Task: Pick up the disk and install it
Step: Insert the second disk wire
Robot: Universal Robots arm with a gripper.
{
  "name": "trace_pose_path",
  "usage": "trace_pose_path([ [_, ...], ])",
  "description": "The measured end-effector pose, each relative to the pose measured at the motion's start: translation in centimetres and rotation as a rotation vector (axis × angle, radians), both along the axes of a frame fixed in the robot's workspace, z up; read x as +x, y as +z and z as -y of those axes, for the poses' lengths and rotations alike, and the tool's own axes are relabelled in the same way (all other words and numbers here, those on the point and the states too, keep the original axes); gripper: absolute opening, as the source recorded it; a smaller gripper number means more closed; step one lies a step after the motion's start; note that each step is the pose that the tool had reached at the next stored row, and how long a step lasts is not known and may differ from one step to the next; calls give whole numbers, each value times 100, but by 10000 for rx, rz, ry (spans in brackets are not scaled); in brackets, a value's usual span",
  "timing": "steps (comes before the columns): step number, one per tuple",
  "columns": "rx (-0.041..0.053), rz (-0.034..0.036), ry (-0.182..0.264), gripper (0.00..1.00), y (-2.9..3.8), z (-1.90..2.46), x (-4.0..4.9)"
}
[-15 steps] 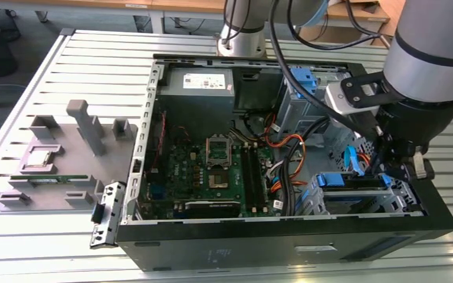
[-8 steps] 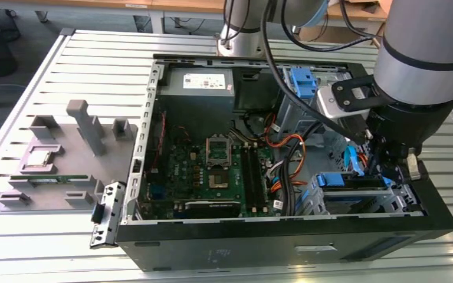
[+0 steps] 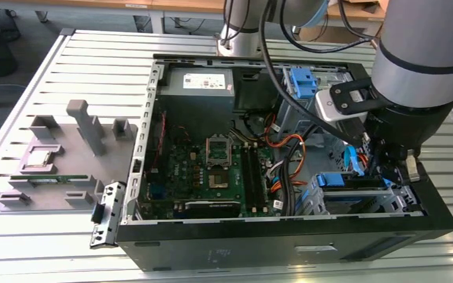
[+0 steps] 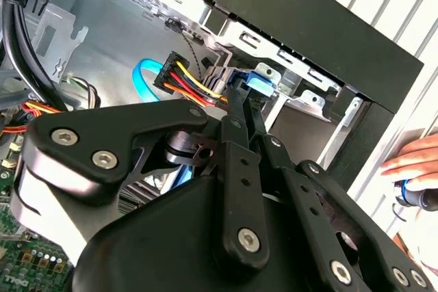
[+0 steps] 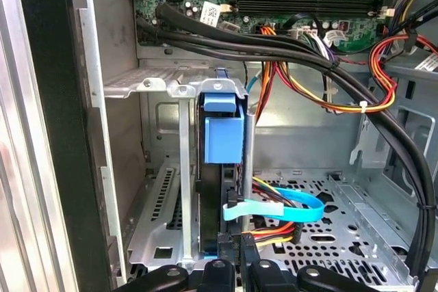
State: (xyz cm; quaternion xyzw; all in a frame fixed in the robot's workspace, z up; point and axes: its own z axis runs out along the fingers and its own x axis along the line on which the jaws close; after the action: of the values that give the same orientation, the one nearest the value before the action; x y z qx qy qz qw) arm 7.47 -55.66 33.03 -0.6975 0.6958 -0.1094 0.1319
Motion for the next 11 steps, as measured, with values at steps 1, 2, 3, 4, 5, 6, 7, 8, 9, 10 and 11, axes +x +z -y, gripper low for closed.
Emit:
trace_pose_path([
  [1, 0, 38, 1, 16, -5, 1, -4],
  [2, -4, 82, 3, 16, -9, 2, -8],
  [3, -3, 135, 4, 16, -15, 2, -14],
  [4, -5, 180, 5, 16, -18, 2, -20],
  [5, -5, 217, 6, 16, -20, 2, -28],
  [6, -6, 245, 7, 16, -21, 3, -35],
  [7, -5, 269, 7, 16, -23, 3, -42],
  [8, -4, 288, 8, 16, -24, 3, -49],
  [9, -2, 310, 8, 16, -27, 2, -53],
  [10, -2, 339, 11, 16, -31, 2, -57],
  [11, -1, 369, 13, 16, -35, 2, -61],
])
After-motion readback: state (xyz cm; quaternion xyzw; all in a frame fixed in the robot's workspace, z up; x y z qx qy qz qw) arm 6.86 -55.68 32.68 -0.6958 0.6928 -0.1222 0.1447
